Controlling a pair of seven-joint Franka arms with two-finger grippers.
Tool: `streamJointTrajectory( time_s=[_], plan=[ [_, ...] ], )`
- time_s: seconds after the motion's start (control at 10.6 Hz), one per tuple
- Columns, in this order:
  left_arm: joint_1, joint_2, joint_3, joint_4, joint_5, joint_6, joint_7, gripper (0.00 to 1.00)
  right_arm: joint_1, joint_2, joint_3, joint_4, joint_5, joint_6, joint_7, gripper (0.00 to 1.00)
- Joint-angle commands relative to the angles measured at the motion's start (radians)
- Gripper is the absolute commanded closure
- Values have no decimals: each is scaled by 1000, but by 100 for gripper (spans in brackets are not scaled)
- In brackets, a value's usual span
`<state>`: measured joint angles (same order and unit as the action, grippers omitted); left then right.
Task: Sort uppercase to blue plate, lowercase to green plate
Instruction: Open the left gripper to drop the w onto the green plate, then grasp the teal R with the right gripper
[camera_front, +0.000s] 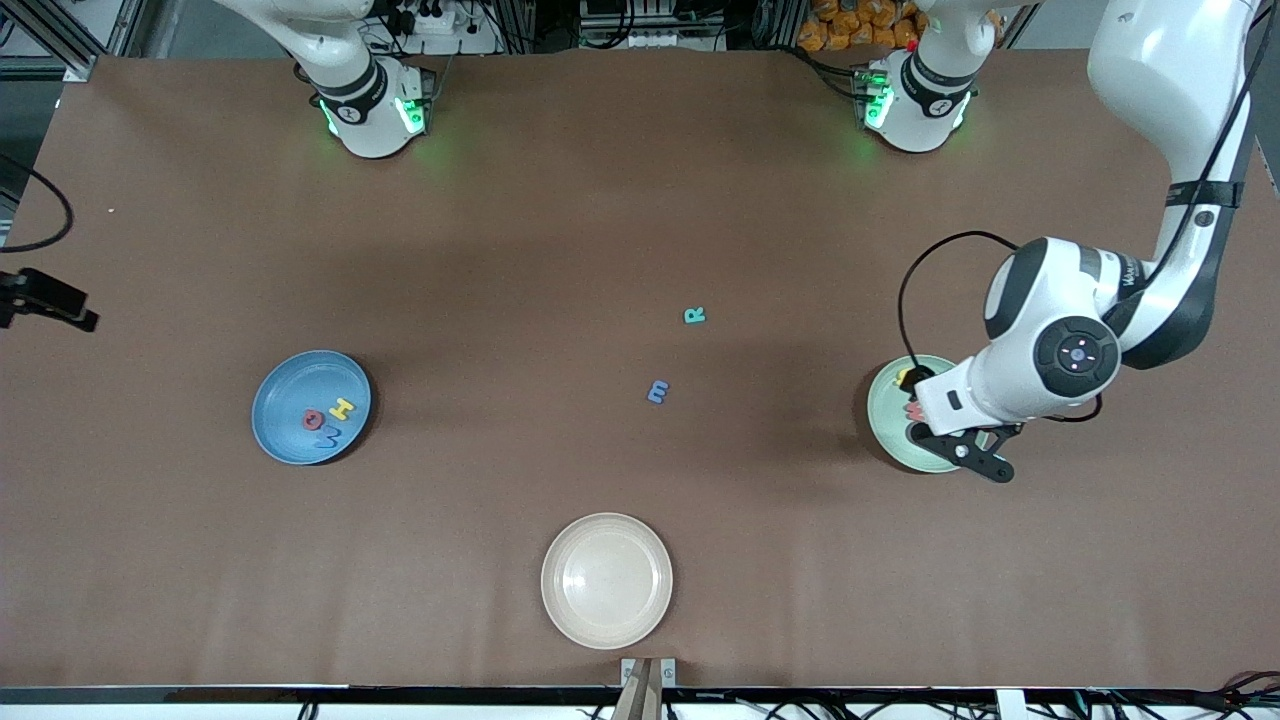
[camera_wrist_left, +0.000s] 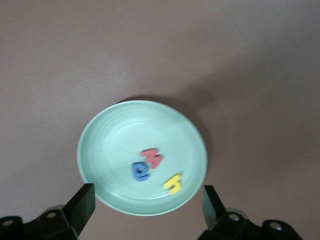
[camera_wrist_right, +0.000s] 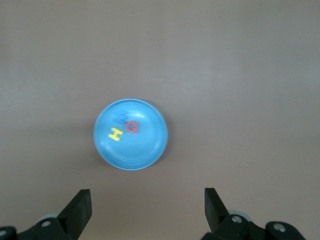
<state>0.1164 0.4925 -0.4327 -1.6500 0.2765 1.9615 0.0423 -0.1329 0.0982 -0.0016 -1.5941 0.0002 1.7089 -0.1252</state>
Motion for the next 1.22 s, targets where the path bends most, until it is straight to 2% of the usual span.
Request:
streamJointTrajectory(
  time_s=[0.0, 0.19, 0.56, 0.75, 0.94, 1.13],
  plan=[
    [-56, -11, -8, 6, -19, -18, -158, 5, 33, 8, 105, -1, 12, -8, 103, 0],
    [-86, -6, -8, 7, -22, -16, -222, 5, 84, 21, 200, 0, 9, 9, 241, 0],
    [-113, 1, -1, 21, -75, -6, -266, 6, 170, 110, 331, -1, -6, 133, 422, 0],
    [-121, 3, 5, 21, -86, -1, -266, 6, 188, 156, 398, -1, -75, 185, 496, 0],
    [-126, 9, 5, 24, -94, 8, -294, 7, 208, 193, 435, -1, -132, 225, 528, 0],
    [-107, 9, 5, 57, -91, 11, -298, 7, 254, 262, 459, 0, -144, 351, 638, 0]
  ],
)
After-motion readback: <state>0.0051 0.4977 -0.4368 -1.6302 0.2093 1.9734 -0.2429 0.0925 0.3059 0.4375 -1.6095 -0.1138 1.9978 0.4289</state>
